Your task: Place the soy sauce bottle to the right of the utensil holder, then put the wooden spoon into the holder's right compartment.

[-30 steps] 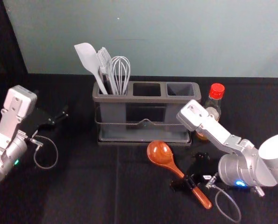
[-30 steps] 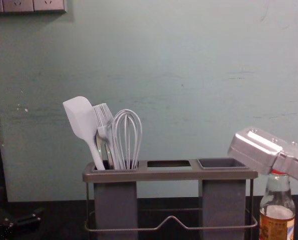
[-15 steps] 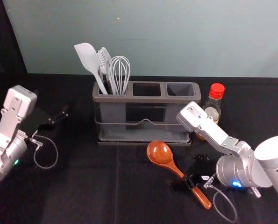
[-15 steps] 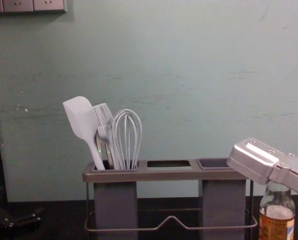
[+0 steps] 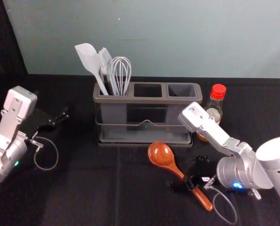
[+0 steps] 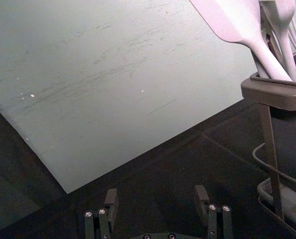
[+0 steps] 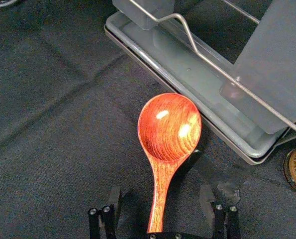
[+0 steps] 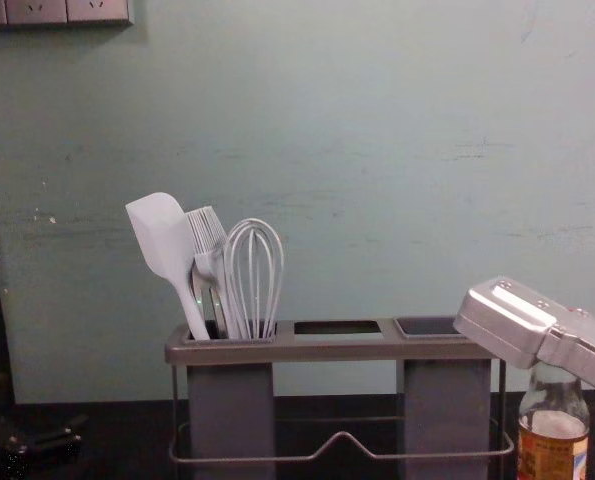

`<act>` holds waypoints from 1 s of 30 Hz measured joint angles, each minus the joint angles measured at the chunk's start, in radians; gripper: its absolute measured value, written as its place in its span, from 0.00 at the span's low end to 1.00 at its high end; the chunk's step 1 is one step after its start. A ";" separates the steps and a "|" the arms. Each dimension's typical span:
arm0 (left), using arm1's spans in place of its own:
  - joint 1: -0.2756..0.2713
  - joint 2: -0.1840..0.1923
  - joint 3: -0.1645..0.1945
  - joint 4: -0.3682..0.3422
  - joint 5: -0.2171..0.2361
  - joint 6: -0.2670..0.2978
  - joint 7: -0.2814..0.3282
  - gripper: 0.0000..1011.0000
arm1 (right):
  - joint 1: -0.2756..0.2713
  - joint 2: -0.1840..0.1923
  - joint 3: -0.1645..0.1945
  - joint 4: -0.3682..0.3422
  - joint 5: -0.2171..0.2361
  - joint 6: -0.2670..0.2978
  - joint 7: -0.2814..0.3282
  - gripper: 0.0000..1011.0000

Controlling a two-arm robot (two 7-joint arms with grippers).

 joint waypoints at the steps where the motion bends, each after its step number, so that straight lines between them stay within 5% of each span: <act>1: 0.000 0.000 0.000 0.000 0.000 0.000 0.000 0.99 | -0.002 -0.003 0.003 0.001 -0.001 0.000 0.002 0.99; 13: 0.000 0.000 0.000 0.000 0.000 0.000 0.000 0.99 | -0.007 -0.022 0.017 0.012 -0.015 0.003 0.020 0.96; 30: 0.000 0.000 0.000 0.000 0.000 0.000 0.000 0.99 | -0.011 -0.032 0.028 0.011 -0.039 -0.010 0.033 0.45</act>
